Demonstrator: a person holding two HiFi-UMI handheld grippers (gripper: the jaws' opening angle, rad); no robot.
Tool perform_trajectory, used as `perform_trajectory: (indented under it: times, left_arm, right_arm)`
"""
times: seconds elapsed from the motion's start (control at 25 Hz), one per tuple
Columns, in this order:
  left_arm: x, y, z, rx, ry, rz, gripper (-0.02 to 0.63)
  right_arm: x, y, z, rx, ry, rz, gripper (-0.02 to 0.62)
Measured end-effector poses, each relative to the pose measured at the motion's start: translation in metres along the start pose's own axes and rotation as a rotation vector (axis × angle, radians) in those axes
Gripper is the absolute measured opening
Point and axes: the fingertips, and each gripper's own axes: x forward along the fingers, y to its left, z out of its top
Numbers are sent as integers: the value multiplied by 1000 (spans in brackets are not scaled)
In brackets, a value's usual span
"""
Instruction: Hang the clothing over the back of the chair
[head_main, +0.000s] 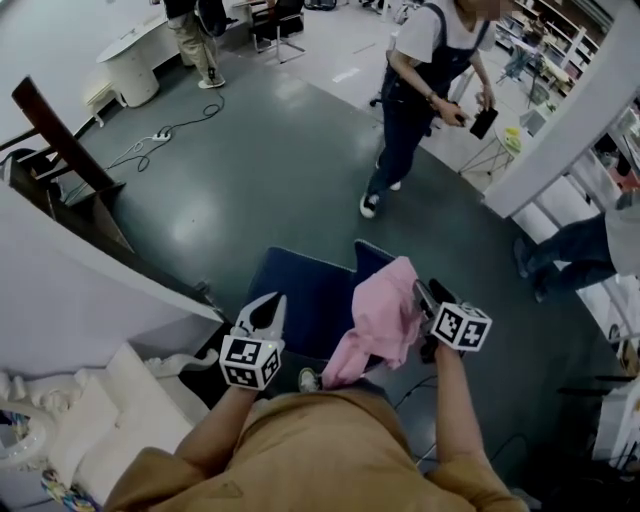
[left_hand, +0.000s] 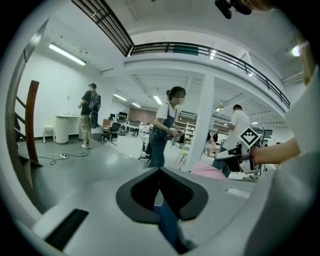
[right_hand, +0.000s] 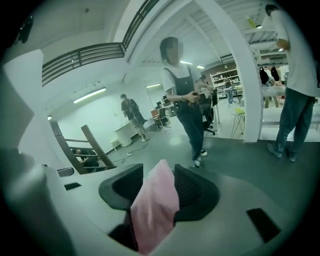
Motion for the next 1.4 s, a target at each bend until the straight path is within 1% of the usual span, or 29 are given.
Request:
perform_trajectory:
  times: [0.12,0.2,0.24,0.28,0.48,0.64,0.76,0.96,1.12,1.28,1.4]
  left_arm:
    - [-1,-5,8,23,-15,-8,5]
    - [-1,-10,13,36,-25,-13,4]
    - [0,-13,15,42,-28,-15,3]
    - [0,-16,16,48,-31,-16,3]
    - [-1,-28,20,63,-37,-18,3]
    - [0,-39,27,73,-48,-18,3]
    - [0,-46,30,79,-56,-18,4]
    - [-2,-50,42,78,-79,-5,5]
    - [-8,-53,57,91,-110,8,4]
    - [-16,-59,81,114,-156,15,5]
    - [-25,-64,103,141,-202,18,5]
  right_arm:
    - [-17,2,-3,-5,-21,-8,114]
    - [-29,1,-3,-8,-38,-28,34]
    - [-34,0,-3,-7,-46,-34,10]
    - [-38,0,-4,-1,-52,-34,3]
    - [-46,-3,-18,47,-47,-12,3]
    - [-54,-3,-12,42,-75,-12,3]
    - [-63,-3,-7,55,-109,13,3]
    - [-96,-3,39,29,-236,38,3]
    - [-137,-1,86,-38,-374,43,3]
    - [-185,20,139,-126,-515,63,3]
    - [-217,19,155,-172,-581,35,3]
